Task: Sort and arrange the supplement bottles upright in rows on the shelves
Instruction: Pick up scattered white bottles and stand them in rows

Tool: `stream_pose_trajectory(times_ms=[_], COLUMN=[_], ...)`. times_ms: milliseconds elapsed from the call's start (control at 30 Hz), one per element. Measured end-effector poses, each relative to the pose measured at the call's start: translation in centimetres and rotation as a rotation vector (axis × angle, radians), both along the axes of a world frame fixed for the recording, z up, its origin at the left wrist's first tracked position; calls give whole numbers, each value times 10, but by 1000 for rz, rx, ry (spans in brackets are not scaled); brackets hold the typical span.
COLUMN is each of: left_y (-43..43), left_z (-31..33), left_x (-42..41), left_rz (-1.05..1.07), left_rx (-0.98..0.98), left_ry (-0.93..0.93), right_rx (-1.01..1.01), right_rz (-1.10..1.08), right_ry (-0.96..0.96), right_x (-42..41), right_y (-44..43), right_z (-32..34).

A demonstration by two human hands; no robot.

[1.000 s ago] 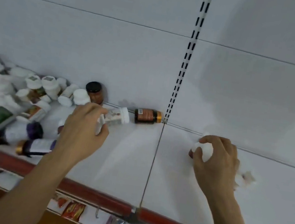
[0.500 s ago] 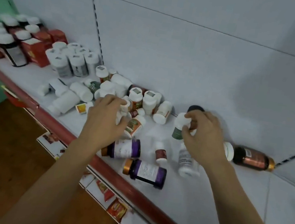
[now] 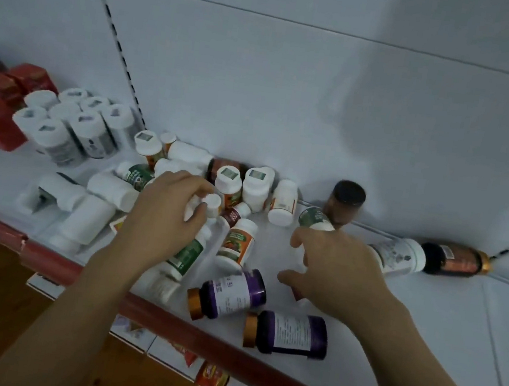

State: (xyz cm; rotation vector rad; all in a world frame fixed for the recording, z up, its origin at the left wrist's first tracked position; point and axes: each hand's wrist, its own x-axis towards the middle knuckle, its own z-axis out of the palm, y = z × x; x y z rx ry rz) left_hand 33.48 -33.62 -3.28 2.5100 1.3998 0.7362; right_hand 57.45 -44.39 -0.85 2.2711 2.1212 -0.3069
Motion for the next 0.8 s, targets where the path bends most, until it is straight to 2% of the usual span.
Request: stream_pose_trajectory(times_ms=[67, 133, 233, 333, 400, 467, 500, 600, 667, 800], left_y=[6, 15, 22, 21, 18, 8, 2, -22, -35, -57], left_z=[3, 4, -2, -5, -1, 9, 13, 25, 30, 32], left_x=[11, 17, 21, 18, 13, 16, 23, 55, 79, 129], left_rz=[-23, 42, 65, 69, 81, 64, 44, -74, -116, -211], left_rx=[7, -41, -45, -33, -85, -176, -285, -811, -1030, -1239], left_ry=[93, 207, 276, 211, -11, -330, -508, -983, -1145, -1263], right_rx=[-87, -93, 9, 198, 332, 432, 472, 568, 621, 715], right_rz=[4, -5, -50, -101, -162, -225, -259, -376, -455, -590], right_ry=[-31, 19, 208, 377, 481, 570, 596, 640, 637, 641], right_x=[-4, -3, 6, 14, 20, 27, 31, 49, 63, 99], right_y=[2, 4, 10, 15, 15, 13, 11, 0, -14, -62], right_z=[-10, -20, -25, -24, -24, -25, -24, -21, -19, -15])
